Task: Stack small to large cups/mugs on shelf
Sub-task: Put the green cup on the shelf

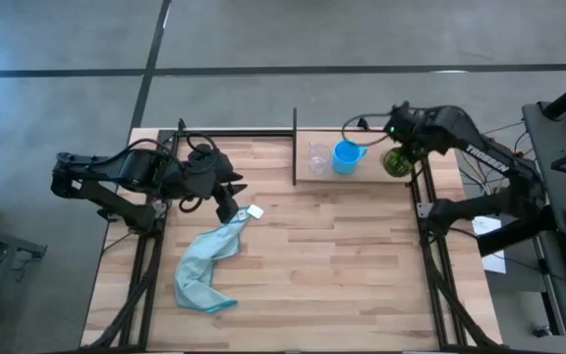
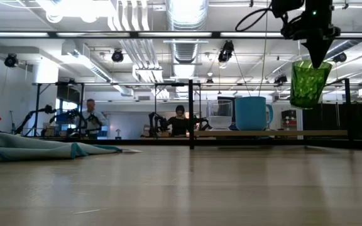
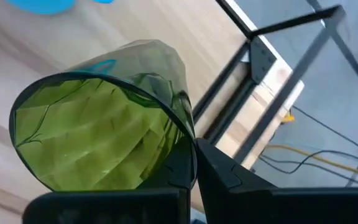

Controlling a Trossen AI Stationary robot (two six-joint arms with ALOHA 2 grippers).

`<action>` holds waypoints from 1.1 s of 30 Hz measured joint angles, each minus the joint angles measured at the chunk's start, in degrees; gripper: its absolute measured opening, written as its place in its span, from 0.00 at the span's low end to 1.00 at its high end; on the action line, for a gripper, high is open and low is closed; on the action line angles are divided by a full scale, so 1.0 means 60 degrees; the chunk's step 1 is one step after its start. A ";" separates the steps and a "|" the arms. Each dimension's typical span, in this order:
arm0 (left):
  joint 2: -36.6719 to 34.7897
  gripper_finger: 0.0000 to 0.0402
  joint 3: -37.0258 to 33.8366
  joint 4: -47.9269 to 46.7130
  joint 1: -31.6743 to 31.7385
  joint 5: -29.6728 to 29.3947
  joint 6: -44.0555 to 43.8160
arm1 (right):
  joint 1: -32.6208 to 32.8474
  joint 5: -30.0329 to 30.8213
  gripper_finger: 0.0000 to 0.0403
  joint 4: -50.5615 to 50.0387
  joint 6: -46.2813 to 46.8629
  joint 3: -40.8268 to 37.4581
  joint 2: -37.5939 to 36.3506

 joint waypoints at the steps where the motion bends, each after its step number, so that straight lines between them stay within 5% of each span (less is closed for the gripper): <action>1: 0.0000 0.25 0.0000 0.0002 0.0000 0.0002 0.0000 | -0.0316 -0.0084 0.02 0.0046 -0.0182 0.0008 0.0000; 7: 0.0000 0.25 0.0000 0.0000 0.0000 0.0011 0.0026 | -0.1971 -0.1896 0.02 0.0574 -0.0998 0.0011 0.0156; 13: 0.0000 0.25 0.0000 -0.0004 0.0000 0.0015 0.0073 | -0.2905 -0.1953 0.02 0.0755 -0.1201 0.0008 0.0881; 33: 0.0000 0.25 0.0000 -0.0007 0.0000 0.0022 0.0062 | -0.2927 -0.1931 0.05 0.0893 -0.1222 0.0458 0.2927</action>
